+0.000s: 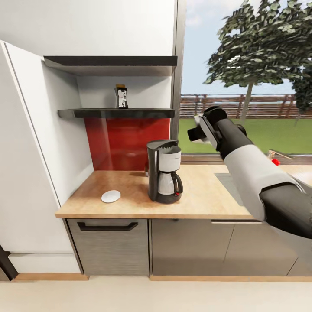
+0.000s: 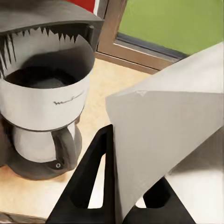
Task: Set up a coffee station on the kitchen countertop: keep the coffee maker on the countertop, move the bottle of coffee from the kitchen shelf to the counter next to the coffee maker, place a paper coffee filter on top of the coffee maker, put the saucer next to the coffee maker with the coffee cup on the saucer, and place the electric kettle next to the coffee maker.
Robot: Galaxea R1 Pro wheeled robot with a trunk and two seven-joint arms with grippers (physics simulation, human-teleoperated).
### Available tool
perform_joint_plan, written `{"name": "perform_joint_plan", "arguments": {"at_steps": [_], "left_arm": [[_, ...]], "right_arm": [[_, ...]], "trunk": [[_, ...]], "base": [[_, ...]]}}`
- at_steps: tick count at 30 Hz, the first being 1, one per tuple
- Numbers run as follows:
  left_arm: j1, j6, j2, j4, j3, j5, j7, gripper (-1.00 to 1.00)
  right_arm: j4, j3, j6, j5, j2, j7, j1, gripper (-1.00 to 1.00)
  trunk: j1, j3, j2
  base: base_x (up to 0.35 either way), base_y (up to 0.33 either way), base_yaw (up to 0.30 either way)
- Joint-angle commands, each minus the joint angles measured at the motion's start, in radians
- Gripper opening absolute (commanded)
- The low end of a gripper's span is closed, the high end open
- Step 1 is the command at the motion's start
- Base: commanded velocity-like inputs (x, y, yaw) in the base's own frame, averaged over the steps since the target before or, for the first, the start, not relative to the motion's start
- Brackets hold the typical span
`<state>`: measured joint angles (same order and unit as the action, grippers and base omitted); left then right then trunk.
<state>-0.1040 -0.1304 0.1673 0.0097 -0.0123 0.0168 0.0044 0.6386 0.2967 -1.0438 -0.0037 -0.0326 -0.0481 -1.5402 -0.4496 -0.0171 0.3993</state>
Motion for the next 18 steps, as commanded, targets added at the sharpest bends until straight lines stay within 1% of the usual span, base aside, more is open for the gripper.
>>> {"name": "perform_joint_plan", "arguments": {"at_steps": [1, 2, 4, 5, 8, 11, 13, 14, 15, 18], "left_arm": [[0.000, -0.004, 0.000, 0.001, -0.001, 0.002, 0.000, 1.00], [0.000, -0.004, 0.000, 0.001, -0.001, 0.002, 0.000, 1.00], [0.000, -0.005, 0.000, 0.001, -0.001, 0.002, 0.000, 1.00], [0.001, -0.005, 0.000, 0.001, -0.001, 0.002, 0.000, 1.00], [0.001, -0.006, 0.000, 0.001, -0.001, 0.002, 0.000, 1.00], [0.001, -0.006, 0.000, 0.001, -0.001, 0.002, 0.000, 1.00], [0.001, -0.006, 0.000, 0.001, -0.001, 0.002, 0.000, 1.00], [0.001, -0.006, 0.000, 0.001, -0.001, 0.002, 0.000, 1.00], [0.001, -0.006, 0.000, 0.001, -0.001, 0.002, 0.000, 1.00], [0.004, -0.006, 0.000, 0.002, 0.000, 0.003, 0.000, 1.00]], "right_arm": [[0.001, 0.034, -0.003, 0.005, 0.002, -0.046, -0.001, -1.00], [0.004, 0.085, -0.003, 0.012, 0.004, -0.124, -0.001, -1.00], [0.026, 0.150, -0.003, 0.032, 0.006, -0.225, -0.002, -1.00], [0.065, 0.185, -0.003, 0.067, 0.006, -0.322, -0.004, -1.00], [0.107, 0.203, -0.003, 0.132, 0.006, -0.447, -0.009, -1.00], [0.108, 0.209, -0.003, 0.187, 0.007, -0.554, -0.042, -1.00], [0.071, 0.209, -0.003, 0.209, 0.007, -0.577, -0.069, -1.00], [0.036, 0.209, -0.003, 0.215, 0.007, -0.584, -0.096, -1.00], [-0.035, 0.209, -0.003, 0.219, 0.007, -0.591, -0.158, -1.00], [-0.209, 0.209, -0.003, 0.221, 0.006, -0.607, -0.288, -1.00]], "trunk": [[0.000, 0.000, 0.001], [0.000, 0.000, 0.001], [0.000, 0.000, 0.001], [0.000, 0.000, 0.001], [0.000, 0.000, 0.001], [0.000, 0.000, 0.001], [0.000, 0.000, 0.001], [0.000, 0.000, 0.001], [0.000, 0.000, 0.001], [0.000, 0.000, 0.001]], "base": [[0.000, 0.000, 0.000], [0.000, 0.000, 0.000], [0.000, 0.000, 0.000], [0.000, 0.000, 0.000], [0.000, 0.000, 0.000], [0.000, 0.000, 0.000], [0.000, 0.000, 0.000], [0.000, 0.000, 0.000], [0.000, 0.000, 0.000], [0.000, 0.000, 0.000]]}}
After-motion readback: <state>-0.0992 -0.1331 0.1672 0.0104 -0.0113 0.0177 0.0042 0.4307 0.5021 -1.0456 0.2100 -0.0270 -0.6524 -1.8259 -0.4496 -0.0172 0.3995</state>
